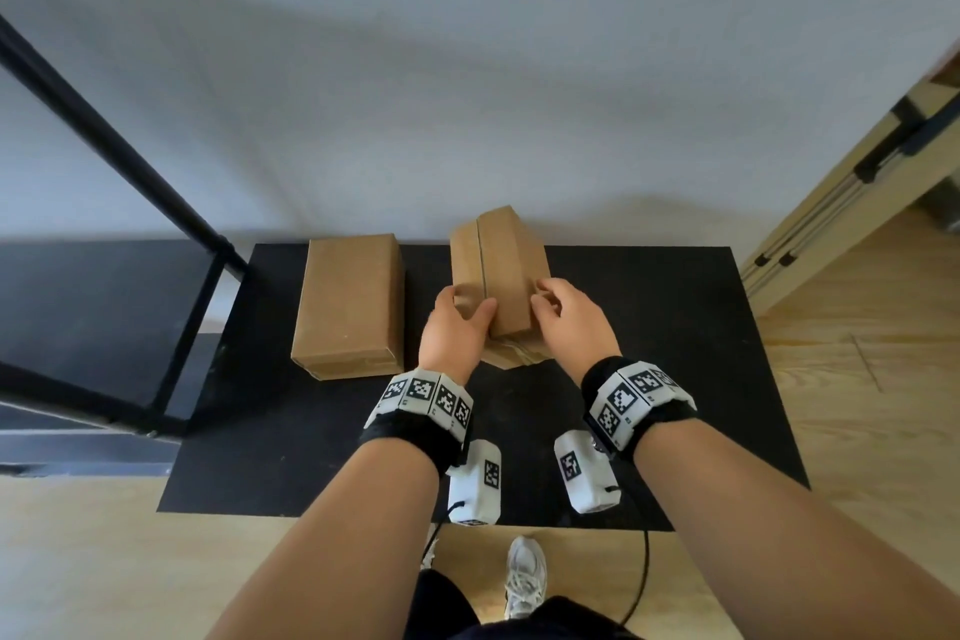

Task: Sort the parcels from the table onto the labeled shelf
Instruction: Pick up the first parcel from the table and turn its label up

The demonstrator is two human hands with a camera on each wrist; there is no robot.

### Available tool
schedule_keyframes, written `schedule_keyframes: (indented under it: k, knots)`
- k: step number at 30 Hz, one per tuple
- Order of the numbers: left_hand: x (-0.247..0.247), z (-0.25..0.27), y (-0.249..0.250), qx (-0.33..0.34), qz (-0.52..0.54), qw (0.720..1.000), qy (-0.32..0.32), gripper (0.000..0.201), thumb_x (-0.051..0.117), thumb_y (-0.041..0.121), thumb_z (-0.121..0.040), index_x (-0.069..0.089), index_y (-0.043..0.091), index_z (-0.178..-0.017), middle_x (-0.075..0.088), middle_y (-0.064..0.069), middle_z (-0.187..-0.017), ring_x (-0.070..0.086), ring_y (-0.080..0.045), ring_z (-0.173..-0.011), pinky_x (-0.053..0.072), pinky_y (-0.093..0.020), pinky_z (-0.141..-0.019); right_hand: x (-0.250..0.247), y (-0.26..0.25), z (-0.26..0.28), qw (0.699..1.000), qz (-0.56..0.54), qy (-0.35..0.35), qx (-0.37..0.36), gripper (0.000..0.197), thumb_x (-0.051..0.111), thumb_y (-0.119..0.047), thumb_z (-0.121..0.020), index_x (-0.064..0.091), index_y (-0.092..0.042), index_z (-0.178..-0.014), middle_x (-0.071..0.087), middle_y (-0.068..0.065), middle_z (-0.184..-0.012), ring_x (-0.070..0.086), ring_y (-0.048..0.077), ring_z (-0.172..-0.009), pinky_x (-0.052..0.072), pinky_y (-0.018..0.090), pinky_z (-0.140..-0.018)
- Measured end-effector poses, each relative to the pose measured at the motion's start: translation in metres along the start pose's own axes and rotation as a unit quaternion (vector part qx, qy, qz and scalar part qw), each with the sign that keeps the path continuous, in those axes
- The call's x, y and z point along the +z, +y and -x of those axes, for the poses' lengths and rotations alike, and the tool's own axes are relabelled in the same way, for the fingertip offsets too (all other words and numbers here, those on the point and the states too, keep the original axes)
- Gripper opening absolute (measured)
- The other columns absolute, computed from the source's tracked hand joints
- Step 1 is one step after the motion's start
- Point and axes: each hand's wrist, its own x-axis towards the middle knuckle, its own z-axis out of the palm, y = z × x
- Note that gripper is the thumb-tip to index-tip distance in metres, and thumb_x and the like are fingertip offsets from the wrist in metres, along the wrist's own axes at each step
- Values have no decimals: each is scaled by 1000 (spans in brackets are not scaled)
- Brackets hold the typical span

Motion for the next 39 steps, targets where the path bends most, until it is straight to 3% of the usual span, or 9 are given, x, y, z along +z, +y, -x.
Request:
schedule_keyframes:
  k: [4,8,12,18,23,26,31,35,39]
  knots:
    - [1,6,-1,0,23,999,33,64,56,38,-98,35,15,-154,50,-7,-148,53,-23,-131,43,-30,-95,3,-4,5,999,-30,-11,21,46,45,-42,-100,53,-14,-136,61,5,-130,58,22,-118,46,32,-95]
    - [-7,11,2,14,-53,991,125,50,47,32,-103,44,13,-149,51,-9,-145,52,-26,-131,43,-39,-103,15,-5,8,999,-39,-36,9,41,51,-30,-99,52,-11,-136,64,7,-129,61,23,-116,47,31,-93]
    - [-11,16,-1,51,-74,984,154,41,40,23,-106,55,11,-141,54,-9,-138,54,-27,-124,44,-36,-100,24,-3,6,998,-13,-54,26,42,52,-27,-98,50,-12,-138,63,6,-129,62,23,-115,47,32,-93]
    - [-7,20,-10,104,-84,983,123,38,39,17,-106,58,16,-138,57,-8,-129,59,-24,-114,44,-26,-83,22,11,6,1000,-1,-22,14,42,52,-21,-97,49,-14,-139,60,10,-131,61,25,-114,50,35,-94]
    - [3,19,-17,66,-99,991,59,42,50,23,-101,52,18,-143,49,-9,-138,50,-26,-126,50,-39,-98,11,20,4,999,-5,29,17,37,45,-28,-100,53,-15,-134,58,9,-124,62,25,-106,51,41,-91]
    - [6,20,-19,44,-109,993,31,47,54,27,-100,47,19,-146,48,-10,-140,54,-26,-123,50,-39,-100,8,27,4,999,4,15,29,38,39,-34,-102,56,-14,-129,60,8,-122,62,22,-101,51,36,-86]
    - [10,21,-19,44,-101,994,13,51,54,22,-100,42,18,-150,54,-7,-141,59,-22,-121,50,-31,-91,7,39,7,999,-9,0,52,41,43,-43,-100,56,-13,-126,63,3,-120,61,15,-95,49,26,-73]
    - [10,19,-19,40,-108,993,17,51,54,21,-100,42,17,-149,58,-7,-135,61,-19,-115,45,-25,-78,11,42,4,998,-4,-26,52,52,61,-41,-90,48,-15,-134,60,4,-127,64,20,-106,55,36,-87]
    - [2,15,-13,62,-134,987,59,50,55,20,-98,45,18,-148,47,-7,-146,50,-23,-130,47,-32,-93,7,37,-5,995,25,-83,49,58,61,-36,-91,40,-18,-142,55,6,-136,58,23,-118,51,40,-97]
